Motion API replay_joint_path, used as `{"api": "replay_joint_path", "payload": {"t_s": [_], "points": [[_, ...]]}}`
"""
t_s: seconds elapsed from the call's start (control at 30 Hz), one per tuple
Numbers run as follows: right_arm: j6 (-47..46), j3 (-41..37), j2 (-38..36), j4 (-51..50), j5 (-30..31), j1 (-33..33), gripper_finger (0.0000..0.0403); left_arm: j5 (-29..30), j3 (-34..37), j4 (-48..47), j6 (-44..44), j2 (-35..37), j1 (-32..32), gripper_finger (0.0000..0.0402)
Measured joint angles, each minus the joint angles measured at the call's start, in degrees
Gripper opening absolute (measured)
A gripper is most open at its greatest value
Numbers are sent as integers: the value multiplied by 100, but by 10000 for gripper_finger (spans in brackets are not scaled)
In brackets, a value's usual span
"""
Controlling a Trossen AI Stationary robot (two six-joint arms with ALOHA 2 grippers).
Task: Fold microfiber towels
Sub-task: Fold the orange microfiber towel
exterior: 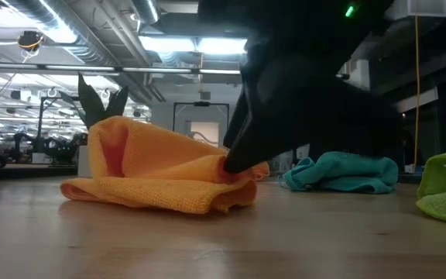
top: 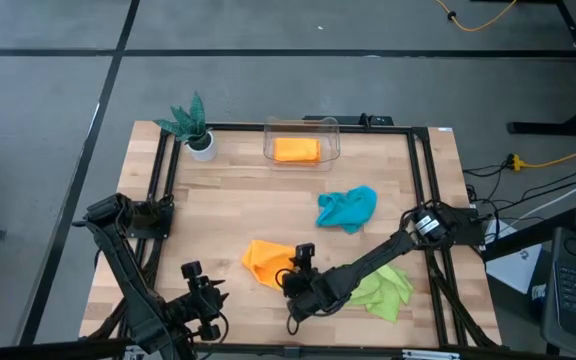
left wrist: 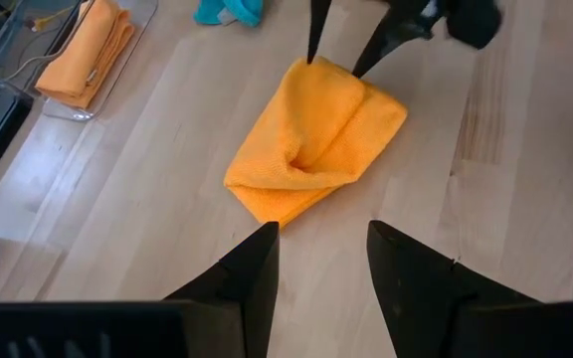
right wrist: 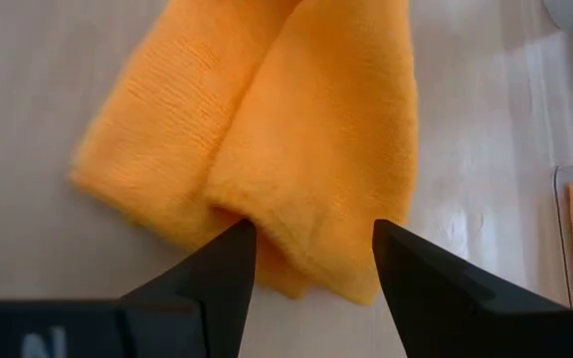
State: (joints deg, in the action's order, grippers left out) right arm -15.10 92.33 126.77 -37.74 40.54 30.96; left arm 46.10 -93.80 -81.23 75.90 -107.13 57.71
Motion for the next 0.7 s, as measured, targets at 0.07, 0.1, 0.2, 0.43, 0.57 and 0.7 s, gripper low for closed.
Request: {"api": "replay_joint_path", "payload": {"t_s": [0.07,0.1,0.2,0.43,0.57,0.7], "points": [[81,-2,34,-15,-8,-45,205,1,0,0,1,0,0,147],[134,-2,34,-2,-6,-57,205,-1,0,0,0,0,0,147],[202,0,34,47,10,-79,192,-1,0,0,1,0,0,147],[211,0,43,81,30,-57,88,-3,0,-2,0,0,0,147],[214,0,43,148,38,28,18,76,0,-7,-2,0,0,147],[375,0,43,376,28,175,14,175,0,-7,-134,0,0,147]]}}
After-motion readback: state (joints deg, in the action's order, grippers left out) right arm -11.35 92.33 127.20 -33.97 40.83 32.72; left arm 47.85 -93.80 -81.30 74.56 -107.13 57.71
